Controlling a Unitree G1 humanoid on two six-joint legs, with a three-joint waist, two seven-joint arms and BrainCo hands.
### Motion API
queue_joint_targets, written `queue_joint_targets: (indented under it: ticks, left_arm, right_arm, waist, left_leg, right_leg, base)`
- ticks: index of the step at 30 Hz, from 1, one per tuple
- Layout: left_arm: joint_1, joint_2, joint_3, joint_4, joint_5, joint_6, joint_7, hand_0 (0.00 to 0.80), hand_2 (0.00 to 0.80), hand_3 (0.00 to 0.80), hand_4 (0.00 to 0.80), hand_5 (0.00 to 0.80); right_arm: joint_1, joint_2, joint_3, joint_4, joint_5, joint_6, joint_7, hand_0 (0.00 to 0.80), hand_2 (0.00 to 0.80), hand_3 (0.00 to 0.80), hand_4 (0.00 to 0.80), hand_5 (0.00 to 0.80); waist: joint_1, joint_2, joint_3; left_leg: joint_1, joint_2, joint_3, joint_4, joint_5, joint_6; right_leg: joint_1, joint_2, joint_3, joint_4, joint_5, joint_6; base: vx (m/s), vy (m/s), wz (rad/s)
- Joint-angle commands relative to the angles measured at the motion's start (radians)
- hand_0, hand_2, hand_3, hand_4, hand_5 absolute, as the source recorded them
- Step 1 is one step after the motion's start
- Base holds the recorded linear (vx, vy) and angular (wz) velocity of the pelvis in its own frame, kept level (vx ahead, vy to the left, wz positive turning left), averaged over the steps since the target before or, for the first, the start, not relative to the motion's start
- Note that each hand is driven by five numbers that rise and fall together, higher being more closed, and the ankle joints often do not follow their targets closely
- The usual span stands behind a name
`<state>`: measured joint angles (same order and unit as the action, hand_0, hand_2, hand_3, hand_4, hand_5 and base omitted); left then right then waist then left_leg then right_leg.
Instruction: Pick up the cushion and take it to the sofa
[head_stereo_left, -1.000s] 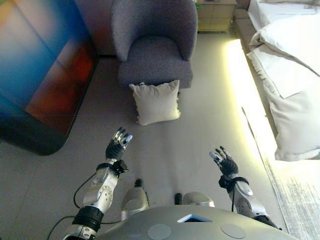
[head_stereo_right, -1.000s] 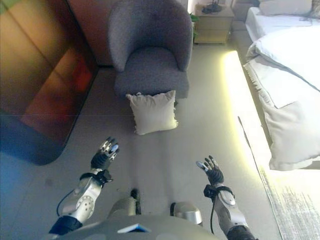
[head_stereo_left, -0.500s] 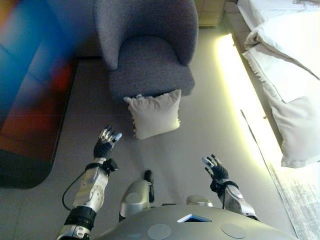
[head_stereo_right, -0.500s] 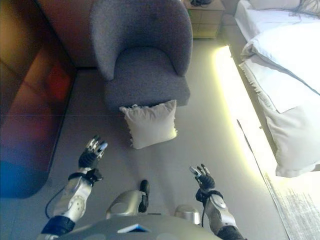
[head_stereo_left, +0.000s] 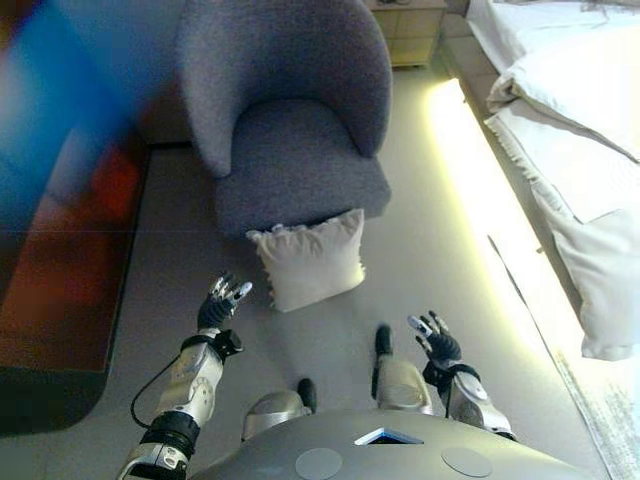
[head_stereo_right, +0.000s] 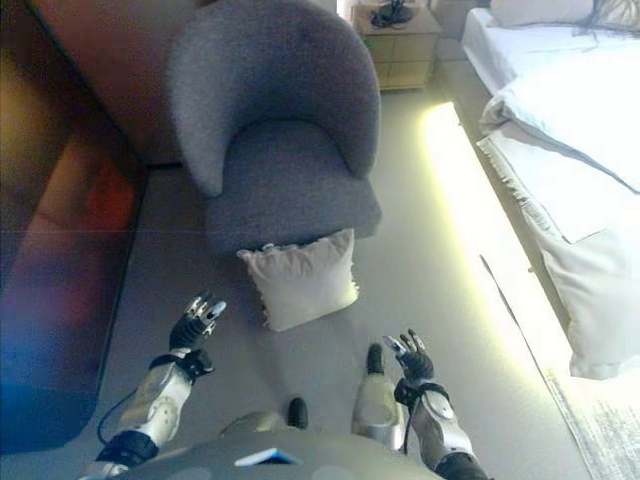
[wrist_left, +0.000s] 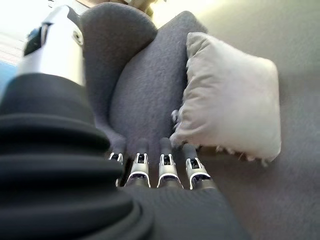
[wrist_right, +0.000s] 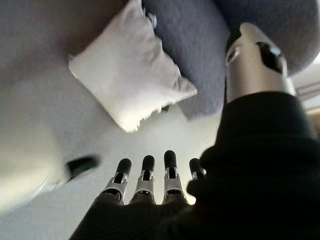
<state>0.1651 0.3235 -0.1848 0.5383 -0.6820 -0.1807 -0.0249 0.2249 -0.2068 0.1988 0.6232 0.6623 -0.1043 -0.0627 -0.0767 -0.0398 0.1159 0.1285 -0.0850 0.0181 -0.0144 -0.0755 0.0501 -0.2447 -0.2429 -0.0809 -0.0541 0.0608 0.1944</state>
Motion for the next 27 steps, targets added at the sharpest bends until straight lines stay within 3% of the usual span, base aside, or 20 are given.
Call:
queue_joint_targets:
  ticks: [1, 6, 9, 12, 13, 14, 17, 20, 22, 24, 27]
  left_arm:
    - [0.03, 0.021, 0.013, -0.115, 0.0, -0.031, -0.061, 0.0, 0.0, 0.0, 0.0, 0.0]
    - [0.062, 0.022, 0.027, -0.149, -0.001, -0.02, -0.116, 0.0, 0.0, 0.0, 0.0, 0.0]
    - [0.061, 0.018, 0.034, -0.163, -0.023, -0.008, -0.112, 0.0, 0.0, 0.0, 0.0, 0.0]
    - [0.063, 0.015, 0.039, -0.161, -0.049, -0.003, -0.089, 0.0, 0.0, 0.0, 0.0, 0.0]
    - [0.059, 0.012, 0.047, -0.166, -0.063, 0.009, -0.07, 0.0, 0.0, 0.0, 0.0, 0.0]
    - [0.058, 0.011, 0.052, -0.17, -0.078, 0.013, -0.074, 0.0, 0.0, 0.0, 0.0, 0.0]
    - [0.062, -0.005, 0.055, -0.173, -0.083, -0.003, -0.07, 0.0, 0.0, 0.0, 0.0, 0.0]
    - [0.045, -0.015, 0.04, -0.185, -0.079, 0.009, -0.056, 0.0, 0.0, 0.0, 0.0, 0.0]
    - [0.043, -0.01, 0.022, -0.203, -0.086, 0.011, -0.045, 0.0, 0.0, 0.0, 0.0, 0.0]
    - [0.049, 0.0, 0.018, -0.228, -0.101, 0.019, -0.03, 0.0, 0.0, 0.0, 0.0, 0.0]
    - [0.063, 0.009, 0.02, -0.259, -0.117, 0.031, -0.015, 0.0, 0.0, 0.0, 0.0, 0.0]
  right_arm:
    - [-0.016, -0.022, -0.044, -0.083, 0.026, -0.034, -0.013, 0.0, 0.0, 0.0, 0.0, 0.0]
    - [0.021, -0.023, -0.064, -0.1, 0.018, -0.045, -0.016, 0.0, 0.0, 0.0, 0.0, 0.0]
    - [0.031, -0.031, -0.07, -0.078, 0.029, -0.047, 0.005, 0.0, 0.0, 0.0, 0.0, 0.0]
    - [0.025, -0.039, -0.054, -0.086, 0.088, -0.031, 0.018, 0.0, 0.0, 0.0, 0.0, 0.0]
    - [0.025, -0.044, -0.052, -0.1, 0.091, -0.016, 0.017, 0.0, 0.0, 0.0, 0.0, 0.0]
    - [0.027, -0.049, -0.052, -0.108, 0.089, -0.014, 0.029, 0.0, 0.0, 0.0, 0.0, 0.0]
    - [0.028, -0.076, -0.051, -0.096, 0.054, -0.018, 0.056, 0.0, 0.0, 0.0, 0.0, 0.0]
    - [0.018, -0.093, -0.061, -0.08, 0.034, -0.032, 0.063, 0.0, 0.0, 0.0, 0.0, 0.0]
    - [0.02, -0.099, -0.069, -0.085, 0.035, -0.042, 0.069, 0.0, 0.0, 0.0, 0.0, 0.0]
    - [0.026, -0.103, -0.073, -0.103, 0.034, -0.037, 0.077, 0.0, 0.0, 0.0, 0.0, 0.0]
    - [0.047, -0.103, -0.078, -0.145, 0.04, -0.029, 0.079, 0.0, 0.0, 0.0, 0.0, 0.0]
  waist:
    - [-0.01, 0.005, 0.018]
    - [-0.03, -0.013, 0.014]
    - [-0.044, -0.016, -0.008]
    - [-0.061, -0.003, -0.024]
    - [-0.068, 0.007, -0.031]
    - [-0.072, 0.01, -0.035]
    - [-0.07, -0.004, -0.054]
    - [-0.056, -0.031, -0.049]
    - [-0.04, -0.036, -0.035]
    - [-0.03, -0.034, -0.027]
    - [-0.008, -0.02, -0.019]
  left_leg:
    - [-0.029, 0.009, -0.041, 0.143, -0.139, -0.017]
    - [0.011, 0.011, -0.073, 0.201, -0.22, -0.014]
    - [0.047, 0.047, -0.067, 0.224, -0.241, -0.027]
    - [0.084, 0.129, -0.039, 0.257, -0.164, -0.062]
    - [0.091, 0.167, -0.037, 0.288, -0.075, -0.087]
    - [0.087, 0.183, -0.038, 0.315, -0.03, -0.098]
    - [0.004, 0.202, -0.039, 0.554, 0.136, -0.116]
    - [-0.169, 0.21, -0.014, 0.751, 0.151, -0.095]
    - [-0.246, 0.192, -0.011, 0.712, 0.128, -0.073]
    - [-0.254, 0.197, -0.003, 0.606, 0.145, -0.072]
    - [-0.282, 0.224, -0.019, 0.366, 0.223, -0.104]
  right_leg:
    - [-0.04, 0.004, 0.021, -0.033, 0.171, 0.01]
    - [-0.025, -0.017, 0.078, -0.008, 0.219, 0.012]
    - [-0.019, 0.004, 0.093, 0.054, 0.184, 0.006]
    - [-0.043, 0.065, 0.113, 0.204, 0.117, -0.009]
    - [-0.045, 0.096, 0.111, 0.241, 0.086, -0.033]
    - [-0.038, 0.112, 0.11, 0.25, 0.069, -0.049]
    - [0.033, 0.167, 0.119, 0.227, 0.024, -0.123]
    - [0.107, 0.182, 0.116, 0.21, -0.005, -0.17]
    - [0.154, 0.191, 0.119, 0.208, -0.034, -0.173]
    - [0.185, 0.205, 0.119, 0.203, -0.059, -0.17]
    - [0.233, 0.233, 0.126, 0.19, -0.107, -0.16]
  base:
    - [0.419, -0.097, 0.41]
    - [0.408, -0.132, 0.62]
    - [0.408, -0.21, 0.37]
    - [0.404, -0.241, -0.07]
    - [0.362, -0.248, 0.0]
    - [0.373, -0.269, 0.03]
    - [0.35, -0.27, -0.07]
    - [0.27, -0.213, -0.1]
    - [0.237, -0.043, -0.06]
    - [0.215, 0.042, -0.03]
    - [0.237, 0.109, -0.01]
